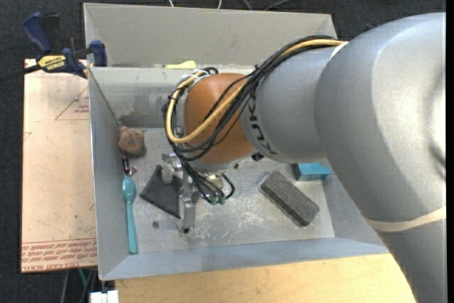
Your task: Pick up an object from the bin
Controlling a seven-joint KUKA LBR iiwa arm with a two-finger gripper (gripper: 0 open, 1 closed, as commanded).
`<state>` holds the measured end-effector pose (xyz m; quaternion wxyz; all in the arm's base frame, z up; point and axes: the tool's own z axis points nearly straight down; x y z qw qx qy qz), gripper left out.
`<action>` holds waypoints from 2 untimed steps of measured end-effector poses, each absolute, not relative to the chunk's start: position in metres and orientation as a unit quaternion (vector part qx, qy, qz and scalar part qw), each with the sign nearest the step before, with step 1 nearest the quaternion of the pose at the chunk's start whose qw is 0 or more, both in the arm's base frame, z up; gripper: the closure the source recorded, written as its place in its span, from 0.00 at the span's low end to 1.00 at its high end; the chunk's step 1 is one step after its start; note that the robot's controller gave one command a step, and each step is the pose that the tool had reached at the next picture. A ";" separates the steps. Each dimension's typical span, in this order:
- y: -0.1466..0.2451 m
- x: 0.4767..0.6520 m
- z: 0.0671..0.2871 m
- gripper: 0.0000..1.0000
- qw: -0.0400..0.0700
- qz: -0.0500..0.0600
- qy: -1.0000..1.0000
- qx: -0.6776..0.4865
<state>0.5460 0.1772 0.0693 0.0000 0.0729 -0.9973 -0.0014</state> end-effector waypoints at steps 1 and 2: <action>0.189 0.560 0.071 1.00 -0.007 -0.005 -0.998 0.068; 0.189 0.560 0.071 1.00 -0.007 -0.005 -0.998 0.068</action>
Offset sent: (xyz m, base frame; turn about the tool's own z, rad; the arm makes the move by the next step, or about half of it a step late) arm 0.0000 0.0000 0.0000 0.0000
